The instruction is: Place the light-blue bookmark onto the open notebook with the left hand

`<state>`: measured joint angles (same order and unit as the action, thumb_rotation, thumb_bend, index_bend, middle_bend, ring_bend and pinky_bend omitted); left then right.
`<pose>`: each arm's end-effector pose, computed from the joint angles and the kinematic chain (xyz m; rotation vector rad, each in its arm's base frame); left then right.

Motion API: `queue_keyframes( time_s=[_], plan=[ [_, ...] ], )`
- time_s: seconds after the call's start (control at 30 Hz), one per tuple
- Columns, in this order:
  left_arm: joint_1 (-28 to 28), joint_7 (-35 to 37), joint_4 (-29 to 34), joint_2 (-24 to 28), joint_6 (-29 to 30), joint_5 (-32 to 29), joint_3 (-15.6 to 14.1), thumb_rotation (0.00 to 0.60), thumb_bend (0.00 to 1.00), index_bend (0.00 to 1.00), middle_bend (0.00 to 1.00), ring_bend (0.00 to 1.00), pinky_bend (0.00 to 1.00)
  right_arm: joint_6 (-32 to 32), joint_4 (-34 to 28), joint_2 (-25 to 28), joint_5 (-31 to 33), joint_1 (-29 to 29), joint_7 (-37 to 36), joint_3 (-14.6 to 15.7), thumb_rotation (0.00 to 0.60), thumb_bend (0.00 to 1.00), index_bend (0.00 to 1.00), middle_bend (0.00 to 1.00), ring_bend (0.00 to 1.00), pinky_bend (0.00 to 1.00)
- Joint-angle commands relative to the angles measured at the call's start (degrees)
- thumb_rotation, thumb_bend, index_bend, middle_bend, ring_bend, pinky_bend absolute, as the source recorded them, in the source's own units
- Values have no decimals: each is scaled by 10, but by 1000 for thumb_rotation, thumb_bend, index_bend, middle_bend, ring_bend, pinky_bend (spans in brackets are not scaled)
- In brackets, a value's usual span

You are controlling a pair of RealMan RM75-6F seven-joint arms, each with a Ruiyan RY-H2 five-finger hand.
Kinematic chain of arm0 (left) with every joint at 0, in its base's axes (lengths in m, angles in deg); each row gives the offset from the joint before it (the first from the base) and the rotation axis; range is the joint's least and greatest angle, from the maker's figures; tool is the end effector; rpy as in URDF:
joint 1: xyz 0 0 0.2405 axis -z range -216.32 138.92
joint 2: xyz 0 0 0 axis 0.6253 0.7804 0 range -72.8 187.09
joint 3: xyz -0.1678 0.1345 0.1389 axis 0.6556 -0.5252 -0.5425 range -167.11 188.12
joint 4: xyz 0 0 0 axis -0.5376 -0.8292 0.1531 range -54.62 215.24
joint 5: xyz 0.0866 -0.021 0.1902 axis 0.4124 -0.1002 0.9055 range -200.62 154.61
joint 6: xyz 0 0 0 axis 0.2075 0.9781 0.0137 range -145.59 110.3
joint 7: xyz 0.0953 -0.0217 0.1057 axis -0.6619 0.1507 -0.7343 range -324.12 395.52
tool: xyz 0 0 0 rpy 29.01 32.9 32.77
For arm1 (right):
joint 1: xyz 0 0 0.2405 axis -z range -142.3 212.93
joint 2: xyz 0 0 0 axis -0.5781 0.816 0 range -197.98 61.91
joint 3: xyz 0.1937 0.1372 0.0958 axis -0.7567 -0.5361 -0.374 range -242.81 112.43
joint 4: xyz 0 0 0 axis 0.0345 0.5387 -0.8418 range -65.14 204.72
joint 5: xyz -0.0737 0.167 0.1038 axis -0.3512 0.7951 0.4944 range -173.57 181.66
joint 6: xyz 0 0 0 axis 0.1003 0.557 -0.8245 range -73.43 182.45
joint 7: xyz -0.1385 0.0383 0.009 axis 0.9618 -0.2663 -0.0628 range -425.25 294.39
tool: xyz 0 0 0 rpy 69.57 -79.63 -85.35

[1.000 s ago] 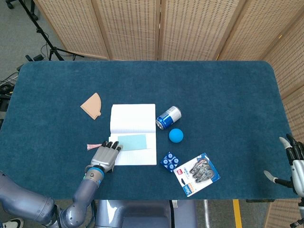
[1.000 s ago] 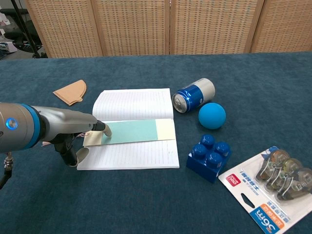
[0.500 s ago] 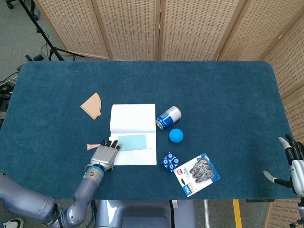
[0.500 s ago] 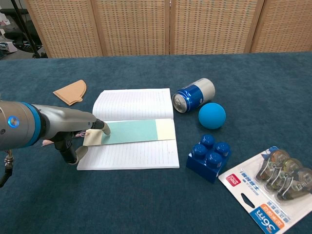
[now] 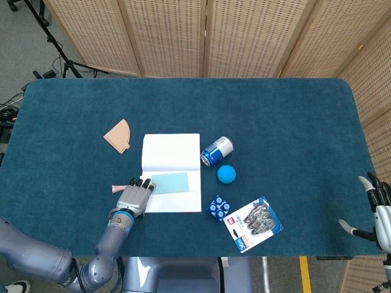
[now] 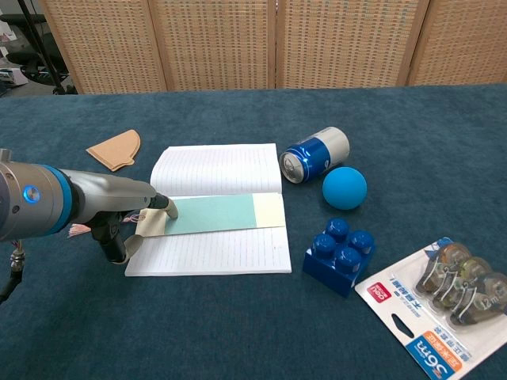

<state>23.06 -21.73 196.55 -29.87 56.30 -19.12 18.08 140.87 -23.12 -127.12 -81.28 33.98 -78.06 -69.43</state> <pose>-0.0928 0.2721 -0.0265 -1.9367 -1.1445 -0.2564 -0.3234 -0.1666 0.1936 1.2594 -1.0081 1.0007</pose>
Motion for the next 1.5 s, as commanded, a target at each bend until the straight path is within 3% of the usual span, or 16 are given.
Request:
queue_keyframes(
  time_s=[0.03, 1.5],
  plan=[
    [1, 0, -3, -1, 0, -2, 1, 600, 675, 94, 0, 0, 0, 0, 0, 0, 0, 0, 0, 0, 600, 53, 5, 0, 0, 0],
    [7, -5, -44, -24, 4, 2, 5, 600, 687, 94, 0, 0, 0, 3, -2, 1, -3, 1, 1, 1, 600, 53, 5, 0, 0, 0]
  ],
)
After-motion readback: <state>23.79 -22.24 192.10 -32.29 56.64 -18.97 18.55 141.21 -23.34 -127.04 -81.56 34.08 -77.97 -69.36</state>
